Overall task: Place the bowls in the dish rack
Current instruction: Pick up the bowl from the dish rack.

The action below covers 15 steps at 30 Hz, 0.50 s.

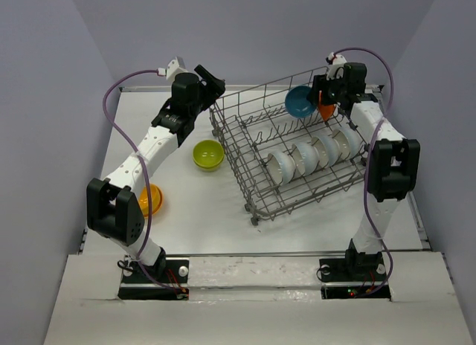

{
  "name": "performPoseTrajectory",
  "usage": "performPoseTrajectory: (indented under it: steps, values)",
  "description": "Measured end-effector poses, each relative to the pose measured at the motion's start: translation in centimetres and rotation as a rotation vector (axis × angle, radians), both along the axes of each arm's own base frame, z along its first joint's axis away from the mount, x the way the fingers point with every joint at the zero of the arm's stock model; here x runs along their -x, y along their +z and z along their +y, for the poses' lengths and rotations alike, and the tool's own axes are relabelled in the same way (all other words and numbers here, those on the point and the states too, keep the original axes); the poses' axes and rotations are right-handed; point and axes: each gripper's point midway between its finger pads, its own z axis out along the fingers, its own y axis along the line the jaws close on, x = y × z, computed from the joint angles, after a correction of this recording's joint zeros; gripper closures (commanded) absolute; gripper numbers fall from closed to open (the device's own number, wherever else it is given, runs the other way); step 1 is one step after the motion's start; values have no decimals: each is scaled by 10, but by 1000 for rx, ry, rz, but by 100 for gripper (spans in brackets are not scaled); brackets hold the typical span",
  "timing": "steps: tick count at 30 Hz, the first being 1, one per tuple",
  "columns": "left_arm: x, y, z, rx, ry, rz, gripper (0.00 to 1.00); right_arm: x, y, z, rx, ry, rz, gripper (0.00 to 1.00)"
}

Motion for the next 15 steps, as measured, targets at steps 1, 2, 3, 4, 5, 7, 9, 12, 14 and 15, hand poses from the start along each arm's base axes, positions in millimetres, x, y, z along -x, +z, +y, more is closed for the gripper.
performPoseTrajectory:
  steps: [1, 2, 3, 4, 5, 7, 9, 12, 14, 15]
  values:
    - [0, 0, 0, -1, 0, 0, 17, -1, 0, 0, 0, 0, -1, 33]
    - [0, 0, 0, -2, 0, 0, 17, -2, 0, 0, 0, 0, -1, 33]
    - [0, 0, 0, -2, 1, 0, 18, -2, 0, 1, 0, 2, -3, 33]
    - [0, 0, 0, -2, 2, -1, 18, -2, 0, 2, 0, 3, -3, 33]
    - [0, 0, 1, -3, 3, -1, 18, -2, 0, 3, 0, 6, -3, 33]
    - [0, 0, 1, -3, 3, -1, 18, -2, 0, 4, 1, 8, -4, 34]
    - [0, 0, 1, -3, 3, -1, 17, -2, 1, 6, 2, 10, -6, 33]
    - [0, 0, 1, -3, 3, -1, 18, -5, 3, 11, 9, 21, -16, 34]
    - [0, 0, 1, -3, 3, -1, 17, -5, 4, 16, 12, 30, -19, 34]
    - [0, 0, 1, -3, 3, -1, 18, -5, 5, 19, 14, 35, -22, 35]
